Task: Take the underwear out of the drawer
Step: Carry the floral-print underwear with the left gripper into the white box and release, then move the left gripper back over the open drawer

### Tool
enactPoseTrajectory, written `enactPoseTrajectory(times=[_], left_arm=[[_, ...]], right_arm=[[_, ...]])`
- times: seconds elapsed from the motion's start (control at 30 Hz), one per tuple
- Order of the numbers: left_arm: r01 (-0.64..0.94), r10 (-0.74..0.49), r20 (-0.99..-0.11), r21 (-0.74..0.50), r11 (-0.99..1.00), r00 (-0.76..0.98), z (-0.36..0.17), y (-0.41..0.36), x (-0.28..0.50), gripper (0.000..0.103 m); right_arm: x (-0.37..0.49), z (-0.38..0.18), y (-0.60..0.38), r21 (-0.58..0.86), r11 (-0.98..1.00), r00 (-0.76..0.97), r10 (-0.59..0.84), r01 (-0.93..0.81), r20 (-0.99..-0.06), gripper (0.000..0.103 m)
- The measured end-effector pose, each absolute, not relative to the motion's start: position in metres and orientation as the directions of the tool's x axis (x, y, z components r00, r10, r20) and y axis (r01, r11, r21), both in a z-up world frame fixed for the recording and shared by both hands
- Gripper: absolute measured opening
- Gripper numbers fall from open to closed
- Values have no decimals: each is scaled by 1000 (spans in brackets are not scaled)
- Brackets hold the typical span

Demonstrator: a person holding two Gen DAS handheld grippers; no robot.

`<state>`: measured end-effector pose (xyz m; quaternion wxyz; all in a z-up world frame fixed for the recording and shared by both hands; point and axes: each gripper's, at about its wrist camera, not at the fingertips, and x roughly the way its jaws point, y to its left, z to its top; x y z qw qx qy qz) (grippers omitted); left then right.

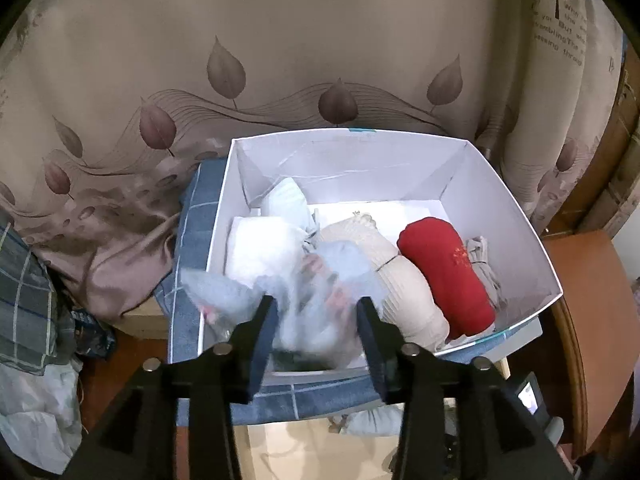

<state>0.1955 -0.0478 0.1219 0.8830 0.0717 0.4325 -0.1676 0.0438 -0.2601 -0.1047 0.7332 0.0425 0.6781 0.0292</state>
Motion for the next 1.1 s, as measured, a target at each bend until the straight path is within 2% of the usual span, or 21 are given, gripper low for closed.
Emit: enactPoseTrajectory(times=[0.13,0.47,0.73,0.9,1.1], left_arm=[[359,-252,-779,-37,933,574,129,-43,191,52],[350,-227,-760,0,937,609,158,-4,152,52],[316,-170,-799,27,948,576,126,30,112,52],[242,-114,-828,27,970,550,84,43,95,52],[124,-54,-814,23,992,578,44,49,75,52]], right_arm=[[44,-105,-260,99,995,78,98,15,-992,44],[41,-103,-257,103,994,81,101,23,-992,41],[34,-92,-255,108,994,143,103,24,-984,35],[20,-61,-256,74,997,297,61,31,-953,35],[-17,-4,-243,-43,998,558,-65,52,-827,35]])
